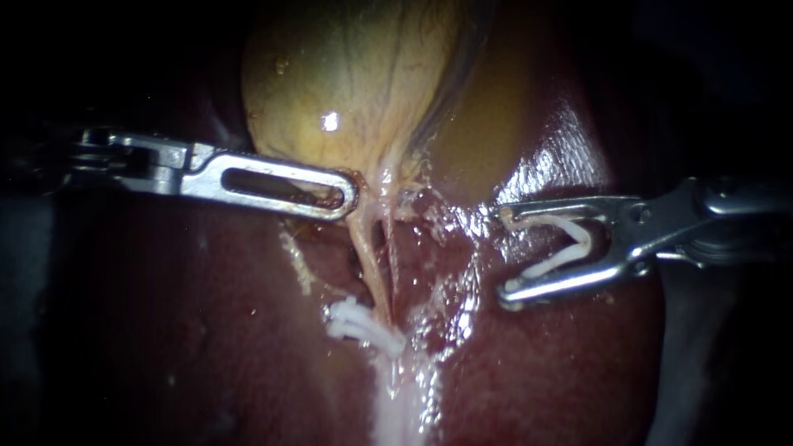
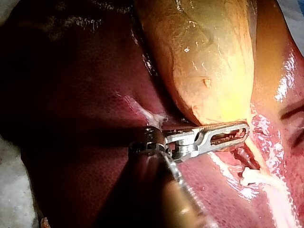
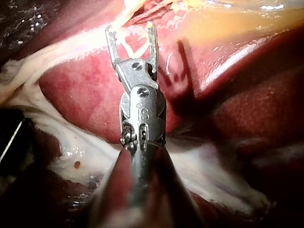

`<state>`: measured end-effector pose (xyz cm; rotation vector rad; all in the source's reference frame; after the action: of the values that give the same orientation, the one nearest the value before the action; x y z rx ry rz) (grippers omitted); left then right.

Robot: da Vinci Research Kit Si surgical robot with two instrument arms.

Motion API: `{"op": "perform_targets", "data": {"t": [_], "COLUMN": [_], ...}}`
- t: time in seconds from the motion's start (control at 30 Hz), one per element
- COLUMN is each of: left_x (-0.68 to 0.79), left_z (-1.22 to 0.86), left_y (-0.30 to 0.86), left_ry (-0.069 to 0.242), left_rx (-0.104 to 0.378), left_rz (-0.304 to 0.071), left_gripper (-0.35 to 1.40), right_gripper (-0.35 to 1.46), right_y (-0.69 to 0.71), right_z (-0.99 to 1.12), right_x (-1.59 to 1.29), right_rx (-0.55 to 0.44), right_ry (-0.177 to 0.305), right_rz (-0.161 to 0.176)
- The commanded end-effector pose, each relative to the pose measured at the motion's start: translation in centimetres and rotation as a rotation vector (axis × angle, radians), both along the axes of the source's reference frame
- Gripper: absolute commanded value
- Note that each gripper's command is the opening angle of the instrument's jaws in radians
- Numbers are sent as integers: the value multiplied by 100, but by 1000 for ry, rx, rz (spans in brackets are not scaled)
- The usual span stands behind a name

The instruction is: Clipping third clip left tube

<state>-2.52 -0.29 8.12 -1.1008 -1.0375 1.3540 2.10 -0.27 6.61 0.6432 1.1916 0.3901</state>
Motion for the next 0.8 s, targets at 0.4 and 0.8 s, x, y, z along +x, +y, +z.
{"op": "perform_targets", "data": {"t": [0.4,0.8], "left_x": [25,33], "left_z": [-46,-69], "left_y": [12,12], "left_ry": [-8,-15], "left_rx": [7,-3], "left_rz": [-13,-26], "left_gripper": [-35,-35], "right_gripper": [49,49], "right_y": [0,-1], "right_z": [0,2], "right_x": [2,13], "right_rx": [0,-3], "right_ry": [-1,-8], "right_rz": [1,6]}}
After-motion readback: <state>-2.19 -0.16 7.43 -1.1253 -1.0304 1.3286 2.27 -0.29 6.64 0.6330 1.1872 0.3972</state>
